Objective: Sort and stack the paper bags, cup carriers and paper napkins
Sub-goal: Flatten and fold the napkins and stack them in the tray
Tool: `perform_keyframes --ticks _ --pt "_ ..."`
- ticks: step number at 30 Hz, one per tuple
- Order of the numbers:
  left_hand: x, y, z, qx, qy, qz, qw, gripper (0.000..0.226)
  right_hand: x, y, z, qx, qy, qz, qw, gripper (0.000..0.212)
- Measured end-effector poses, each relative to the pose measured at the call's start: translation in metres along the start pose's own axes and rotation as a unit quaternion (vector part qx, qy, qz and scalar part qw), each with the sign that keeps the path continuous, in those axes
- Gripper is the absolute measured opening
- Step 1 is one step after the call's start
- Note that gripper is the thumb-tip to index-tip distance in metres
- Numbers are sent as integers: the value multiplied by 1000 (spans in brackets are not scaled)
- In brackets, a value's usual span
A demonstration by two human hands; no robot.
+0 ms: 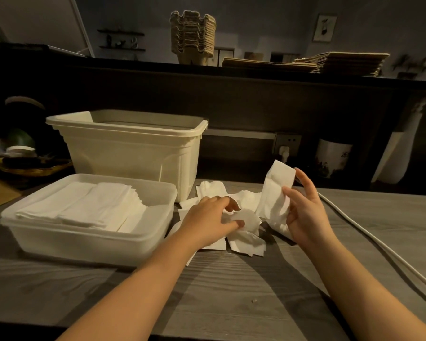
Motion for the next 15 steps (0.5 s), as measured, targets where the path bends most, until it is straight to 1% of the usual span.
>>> perform_keyframes --ticks 3,6,8,12,15 --pt "1 4 2 -3 -16 23 1000 46 2 -2 -1 34 15 -5 999 42" --pt "-1 8 0 12 -9 62 998 49 4 -4 -3 72 28 -1 997 42" --pt "-2 8 -1 8 0 71 997 47 4 -5 -4 86 32 3 996 42" --pt "-2 7 -3 8 22 57 998 45 6 -6 -6 102 41 1 994 44" --pt "0 3 -3 -32 26 21 999 43 6 -6 -6 112 46 5 993 45"
Point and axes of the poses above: each hand's wrist, its own x-axis towards the middle knuckle, its own y-axis out of the palm, z = x × y, the point moved 5 cm from there along x, towards the middle knuckle, and after that the axes turned 8 degrees about z, right-handed, at the moved point
